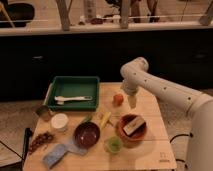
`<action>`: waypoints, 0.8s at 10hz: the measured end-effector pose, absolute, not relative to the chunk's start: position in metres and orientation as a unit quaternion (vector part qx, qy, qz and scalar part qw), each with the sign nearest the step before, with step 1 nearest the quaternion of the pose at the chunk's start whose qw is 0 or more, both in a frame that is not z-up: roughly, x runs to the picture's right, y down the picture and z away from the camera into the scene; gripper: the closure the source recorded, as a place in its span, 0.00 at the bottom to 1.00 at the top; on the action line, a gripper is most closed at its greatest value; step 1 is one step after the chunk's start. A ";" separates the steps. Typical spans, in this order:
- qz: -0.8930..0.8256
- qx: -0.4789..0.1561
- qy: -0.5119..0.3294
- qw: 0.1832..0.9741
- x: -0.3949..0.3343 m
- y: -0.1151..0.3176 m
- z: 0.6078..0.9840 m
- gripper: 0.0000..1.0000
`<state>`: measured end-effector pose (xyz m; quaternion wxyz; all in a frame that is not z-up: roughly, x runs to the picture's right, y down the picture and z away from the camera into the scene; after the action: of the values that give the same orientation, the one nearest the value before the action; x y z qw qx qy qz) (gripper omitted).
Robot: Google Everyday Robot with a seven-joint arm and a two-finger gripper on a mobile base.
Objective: Place apple in table surface
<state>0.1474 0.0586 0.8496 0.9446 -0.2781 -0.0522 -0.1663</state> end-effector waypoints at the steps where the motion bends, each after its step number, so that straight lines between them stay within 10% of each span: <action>1: -0.170 -0.280 -0.055 0.943 0.147 0.060 0.853 0.20; 8: -0.196 -0.278 -0.076 0.937 0.147 0.060 0.875 0.20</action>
<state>0.1474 0.0599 0.8746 0.9371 -0.2785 -0.0758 -0.1963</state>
